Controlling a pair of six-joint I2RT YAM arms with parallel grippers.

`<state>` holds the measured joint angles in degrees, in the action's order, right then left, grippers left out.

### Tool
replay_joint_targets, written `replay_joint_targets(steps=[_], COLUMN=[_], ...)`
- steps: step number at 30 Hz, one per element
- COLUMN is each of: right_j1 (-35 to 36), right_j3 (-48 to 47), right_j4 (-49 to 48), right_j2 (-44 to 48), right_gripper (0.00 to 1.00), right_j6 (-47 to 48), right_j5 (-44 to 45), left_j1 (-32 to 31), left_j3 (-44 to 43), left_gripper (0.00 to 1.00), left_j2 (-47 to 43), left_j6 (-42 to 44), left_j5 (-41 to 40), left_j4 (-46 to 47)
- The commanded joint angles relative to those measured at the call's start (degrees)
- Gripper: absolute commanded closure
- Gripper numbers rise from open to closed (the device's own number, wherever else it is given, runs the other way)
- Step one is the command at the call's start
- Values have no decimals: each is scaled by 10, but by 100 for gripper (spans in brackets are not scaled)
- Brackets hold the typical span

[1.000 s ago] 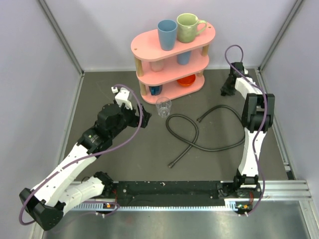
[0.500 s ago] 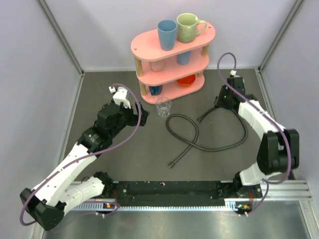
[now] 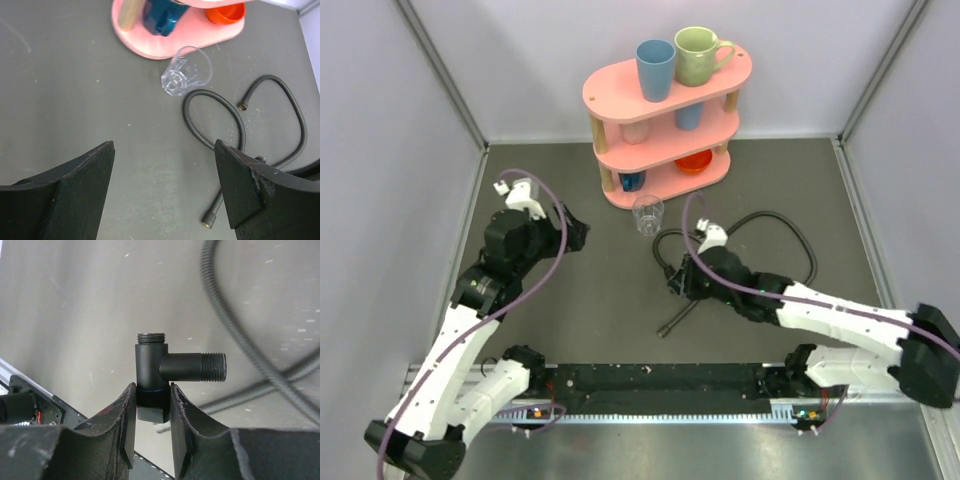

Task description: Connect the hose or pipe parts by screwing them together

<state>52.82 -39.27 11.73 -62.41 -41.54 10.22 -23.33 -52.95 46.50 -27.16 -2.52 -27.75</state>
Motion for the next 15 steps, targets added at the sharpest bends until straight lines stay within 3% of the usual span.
replay_joint_targets(steps=[1,8,15], right_j1=[109,200,207], right_j3=[-55,-227,-319], right_j4=[-104,-92,-70], right_j2=[-96,-316,-443], right_gripper=[96,96,93], right_j6=[-82,-110,-181], right_j5=[93,136,149], left_j1=[95,120,148], left_j3=[15,87,115], left_gripper=[14,12,11], left_j2=[-22,-49,-16], left_j6=[-37,-64,-91], left_j5=[59,-22,-18], left_j4=[-49,-39,-49])
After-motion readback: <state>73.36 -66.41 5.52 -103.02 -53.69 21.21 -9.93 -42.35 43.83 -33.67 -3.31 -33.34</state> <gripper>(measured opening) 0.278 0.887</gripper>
